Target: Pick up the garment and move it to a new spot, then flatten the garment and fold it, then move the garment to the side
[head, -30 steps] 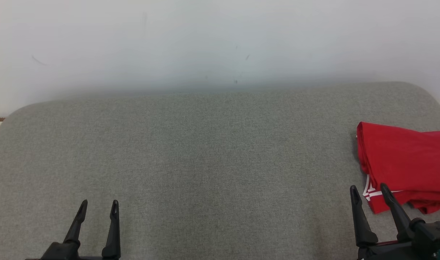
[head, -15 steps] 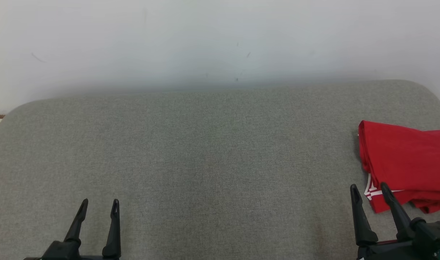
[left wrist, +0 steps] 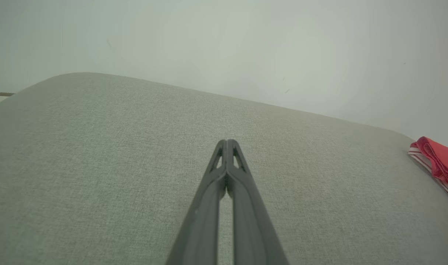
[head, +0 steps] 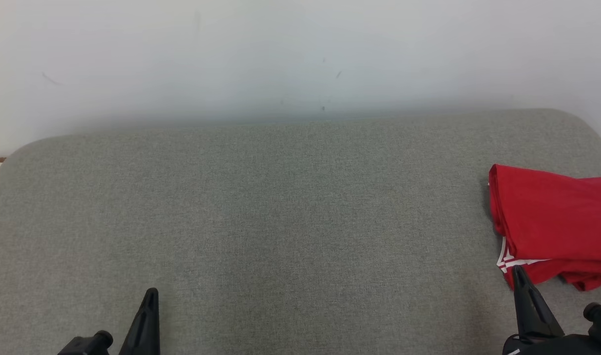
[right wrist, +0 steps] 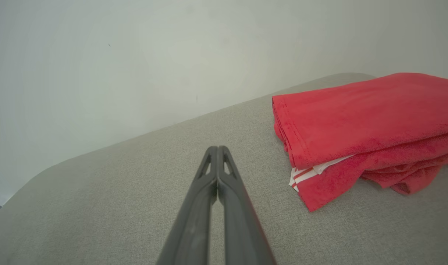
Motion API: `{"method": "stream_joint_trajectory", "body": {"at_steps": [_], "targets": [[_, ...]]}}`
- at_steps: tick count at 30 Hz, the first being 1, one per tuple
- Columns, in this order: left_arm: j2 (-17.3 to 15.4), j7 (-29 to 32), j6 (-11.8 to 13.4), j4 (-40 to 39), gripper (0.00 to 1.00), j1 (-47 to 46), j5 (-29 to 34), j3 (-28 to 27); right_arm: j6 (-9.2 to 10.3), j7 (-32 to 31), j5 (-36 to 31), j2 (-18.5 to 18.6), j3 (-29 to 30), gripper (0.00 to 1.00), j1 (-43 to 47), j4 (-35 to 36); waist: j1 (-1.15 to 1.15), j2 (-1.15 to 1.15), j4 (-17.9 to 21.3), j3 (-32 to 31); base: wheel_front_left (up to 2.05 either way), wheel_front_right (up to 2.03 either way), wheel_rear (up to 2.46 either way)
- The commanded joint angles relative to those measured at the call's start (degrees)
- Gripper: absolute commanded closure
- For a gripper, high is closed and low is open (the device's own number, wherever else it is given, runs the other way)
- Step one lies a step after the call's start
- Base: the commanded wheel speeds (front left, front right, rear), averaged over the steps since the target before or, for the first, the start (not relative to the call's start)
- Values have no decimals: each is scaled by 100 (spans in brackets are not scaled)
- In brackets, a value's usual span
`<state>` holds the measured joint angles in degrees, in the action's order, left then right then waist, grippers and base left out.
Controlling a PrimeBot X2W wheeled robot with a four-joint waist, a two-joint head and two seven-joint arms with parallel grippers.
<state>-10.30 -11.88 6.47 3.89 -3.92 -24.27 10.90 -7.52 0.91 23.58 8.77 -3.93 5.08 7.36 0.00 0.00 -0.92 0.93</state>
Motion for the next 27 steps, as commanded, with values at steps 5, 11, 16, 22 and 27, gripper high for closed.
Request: {"method": "stream_joint_trajectory", "body": {"at_steps": [5, 11, 16, 22, 27], "targets": [[36, -27, -156, 188, 100, -307, -749, 90, 1, -141, 753, 112, 221, 100, -231, -187, 0, 0, 5, -3, 0, 0, 0], [87, -48, -251, 333, 100, -416, -1261, 171, 1, -254, 1260, 138, 380, 100, -317, -374, 0, 0, 9, -4, 0, 0, 0], [135, -65, -338, 450, 100, -497, -1731, 240, 1, -369, 1732, 155, 541, 100, -398, -552, 0, 0, 13, -6, 0, 0, 0], [192, -86, -437, 588, 100, -589, -2271, 319, 2, -509, 2256, 167, 736, 100, -491, -754, 0, 0, 18, -8, 0, 0, 0], [235, -96, -514, 700, 100, -665, -2690, 378, 2, -625, 2659, 171, 897, 100, -565, -915, 0, 0, 23, -9, 0, 0, 0]]}}
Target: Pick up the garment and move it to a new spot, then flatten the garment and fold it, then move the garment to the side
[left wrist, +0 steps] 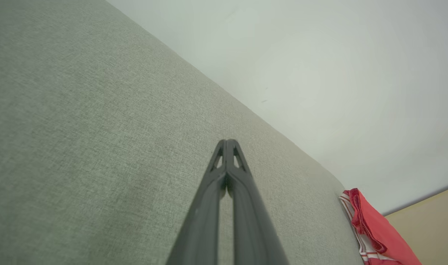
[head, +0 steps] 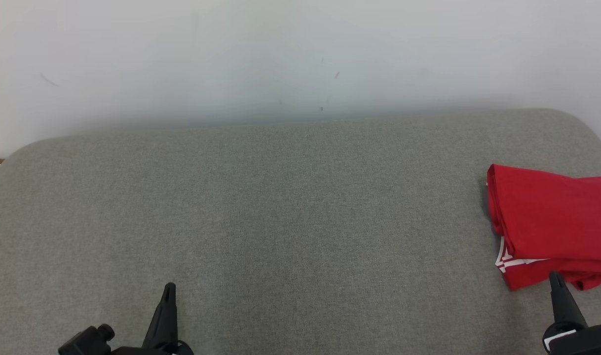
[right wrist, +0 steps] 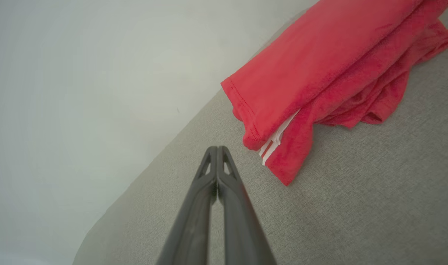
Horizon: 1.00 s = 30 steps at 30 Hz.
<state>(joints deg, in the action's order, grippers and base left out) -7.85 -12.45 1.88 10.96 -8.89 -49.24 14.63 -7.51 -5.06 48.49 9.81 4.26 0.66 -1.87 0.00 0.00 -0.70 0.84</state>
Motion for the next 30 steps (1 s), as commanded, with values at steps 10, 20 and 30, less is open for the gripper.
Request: {"method": "stream_joint_trajectory", "body": {"at_steps": [10, 20, 30], "targets": [[69, -63, -198, 203, 100, -302, -964, 119, 1, -258, 896, 63, 394, 100, -271, -291, 0, 0, 9, -4, 0, 0, 0], [146, -81, -334, 398, 100, -424, -1671, 221, 1, -477, 1545, 46, 700, 100, -415, -563, 0, 0, 18, -7, 0, 0, 0], [207, -94, -444, 557, 100, -525, -2263, 306, 1, -670, 2067, 23, 964, 100, -528, -788, 0, 0, 26, -10, 0, 0, 0]]}}
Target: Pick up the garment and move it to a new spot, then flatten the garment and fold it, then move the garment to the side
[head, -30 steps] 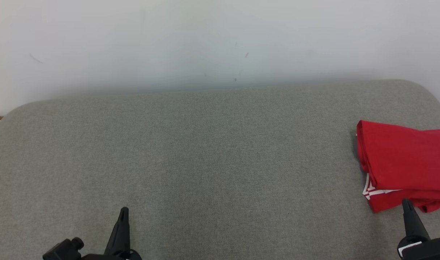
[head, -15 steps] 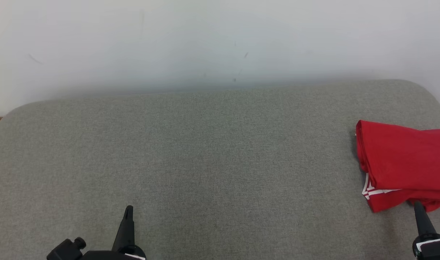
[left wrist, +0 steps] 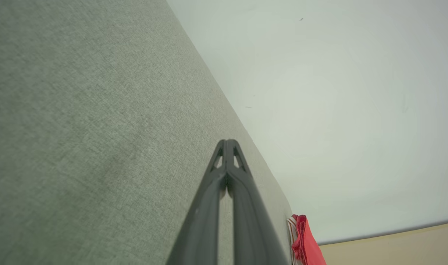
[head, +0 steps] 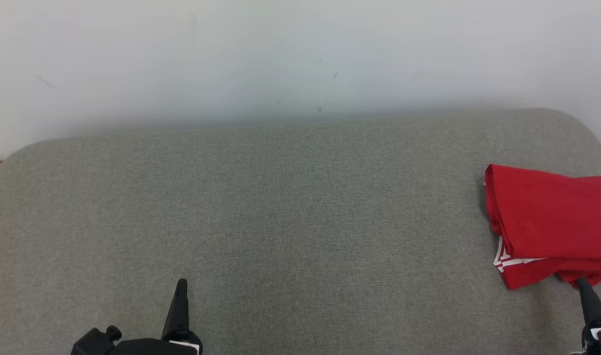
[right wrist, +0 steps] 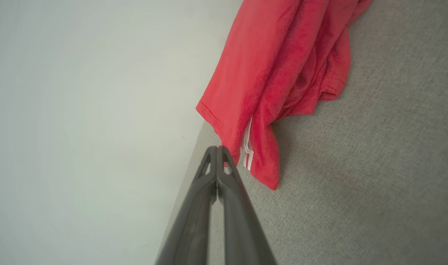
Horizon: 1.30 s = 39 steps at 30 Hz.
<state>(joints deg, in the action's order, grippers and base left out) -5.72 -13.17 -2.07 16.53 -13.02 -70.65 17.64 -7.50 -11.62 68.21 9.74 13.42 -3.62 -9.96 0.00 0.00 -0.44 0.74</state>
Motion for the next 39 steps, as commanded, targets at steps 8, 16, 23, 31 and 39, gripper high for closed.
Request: {"method": "stream_joint_trajectory", "body": {"at_steps": [8, 16, 23, 31, 39], "targets": [[40, -40, -133, 128, 100, -197, -584, 73, 0, -175, 521, 6, 271, 100, -201, -164, 0, 0, 7, -3, 0, 0, 0], [92, -55, -211, 257, 100, -274, -1041, 138, -1, -332, 912, -18, 487, 100, -296, -340, 0, 0, 14, -6, 0, 0, 0], [130, -57, -286, 357, 100, -335, -1405, 192, -1, -462, 1229, -39, 668, 100, -362, -489, 0, 0, 20, -8, 0, 0, 0], [170, -63, -353, 467, 100, -397, -1804, 248, 0, -610, 1566, -65, 865, 100, -437, -643, 0, 0, 27, -11, 0, 0, 0], [208, -77, -424, 570, 100, -463, -2172, 301, 0, -743, 1880, -90, 1050, 100, -526, -786, 0, 0, 34, -13, 0, 0, 0]]}}
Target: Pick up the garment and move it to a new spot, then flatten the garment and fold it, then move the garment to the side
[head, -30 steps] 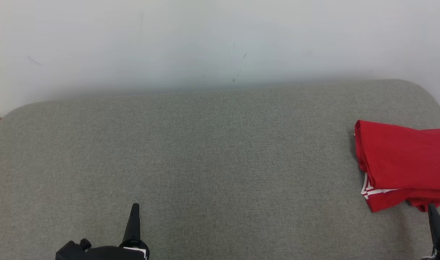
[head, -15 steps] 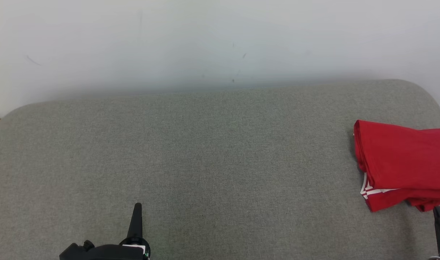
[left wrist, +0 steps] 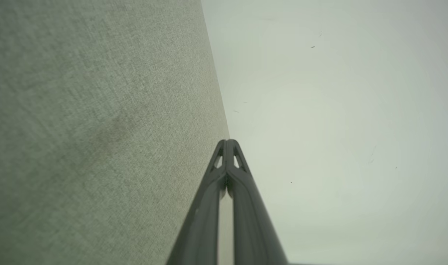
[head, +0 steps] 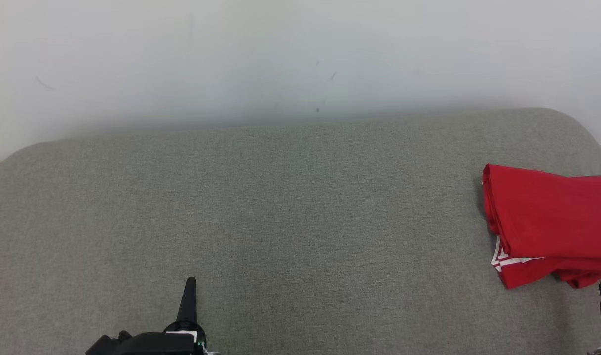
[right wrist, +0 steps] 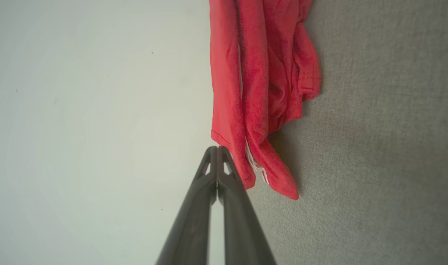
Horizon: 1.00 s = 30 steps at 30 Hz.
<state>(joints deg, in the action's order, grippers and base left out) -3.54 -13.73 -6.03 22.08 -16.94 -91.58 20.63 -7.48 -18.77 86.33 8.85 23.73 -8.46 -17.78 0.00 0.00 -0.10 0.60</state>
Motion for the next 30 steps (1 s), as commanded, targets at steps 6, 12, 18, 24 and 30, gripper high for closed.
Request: {"method": "stream_joint_trajectory", "body": {"at_steps": [6, 12, 18, 24, 30], "targets": [[19, -29, -77, 93, 100, -112, -344, 42, -2, -127, 282, -21, 154, 100, -103, -107, 0, 0, 5, -2, 0, 0, 0], [46, -39, -122, 158, 100, -162, -582, 79, -2, -217, 506, -39, 284, 100, -150, -206, 0, 0, 10, -4, 0, 0, 0], [73, -38, -162, 230, 100, -201, -843, 115, -2, -305, 701, -59, 409, 100, -206, -301, 0, 0, 15, -6, 0, 0, 0], [72, -38, -166, 225, 100, -182, -813, 112, -2, -337, 656, -75, 433, 100, -215, -294, 0, 0, 16, -6, 0, 0, 0], [72, -38, -166, 225, 100, -182, -813, 112, -2, -342, 621, -92, 462, 100, -223, -296, 0, 0, 16, -6, 0, 0, 0]]}}
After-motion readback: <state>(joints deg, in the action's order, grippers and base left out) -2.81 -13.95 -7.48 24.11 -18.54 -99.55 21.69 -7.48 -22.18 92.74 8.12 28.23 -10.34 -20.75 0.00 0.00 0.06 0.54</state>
